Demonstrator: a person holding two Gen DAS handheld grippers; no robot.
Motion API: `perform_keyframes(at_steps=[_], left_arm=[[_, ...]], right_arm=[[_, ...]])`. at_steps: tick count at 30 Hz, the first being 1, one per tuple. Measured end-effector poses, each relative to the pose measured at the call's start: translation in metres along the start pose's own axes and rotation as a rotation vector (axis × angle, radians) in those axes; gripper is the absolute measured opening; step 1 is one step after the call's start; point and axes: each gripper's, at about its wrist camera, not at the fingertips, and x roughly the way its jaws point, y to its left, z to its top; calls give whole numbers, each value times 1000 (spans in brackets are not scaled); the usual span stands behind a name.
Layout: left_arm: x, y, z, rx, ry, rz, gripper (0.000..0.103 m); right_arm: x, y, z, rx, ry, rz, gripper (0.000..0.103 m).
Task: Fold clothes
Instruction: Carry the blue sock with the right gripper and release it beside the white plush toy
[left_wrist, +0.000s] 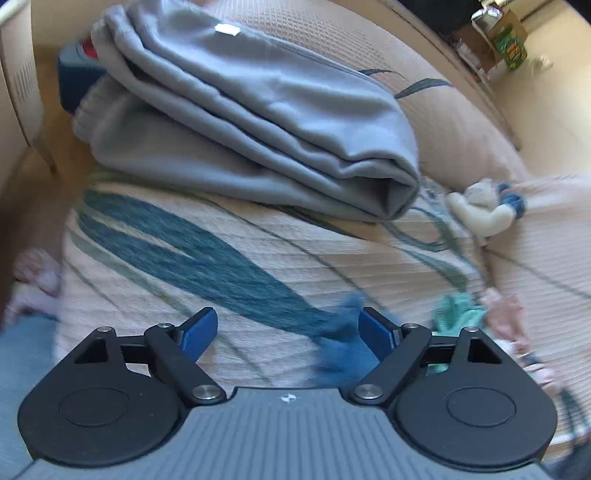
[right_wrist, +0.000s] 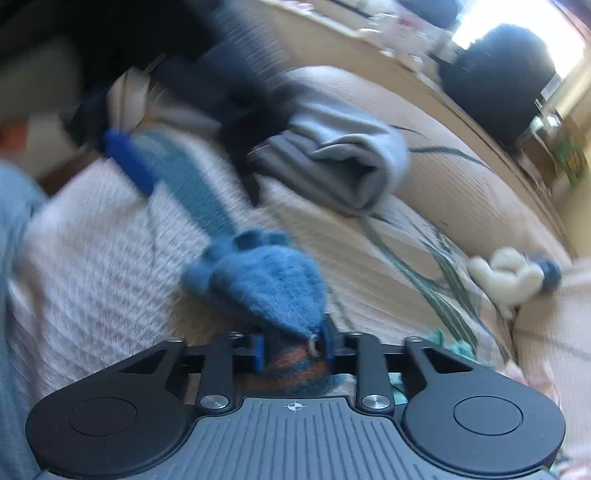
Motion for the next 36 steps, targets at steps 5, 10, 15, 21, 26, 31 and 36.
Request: perform_keyframes(at_steps=[5, 10, 15, 21, 26, 31, 36], left_arm=[[-3, -8, 3, 52, -19, 28, 85], [-15, -33, 4, 197, -56, -27, 102], [-28, -55, 0, 383, -155, -3, 103], [-10, -61, 7, 437, -108, 75, 103], [3, -60, 9, 434, -60, 99, 103], [7, -63, 7, 457, -45, 106, 103], [0, -68, 3, 430, -32, 53, 103]], right_arm=[[-26, -56, 14, 90, -66, -94, 24], [-12, -134, 32, 240, -132, -252, 24], [39, -221, 61, 344, -138, -353, 24], [134, -277, 92, 460, -7, -292, 26], [182, -292, 98, 549, 84, -284, 44], [175, -298, 89, 578, 84, -248, 48], [127, -298, 78, 615, 39, -117, 61]])
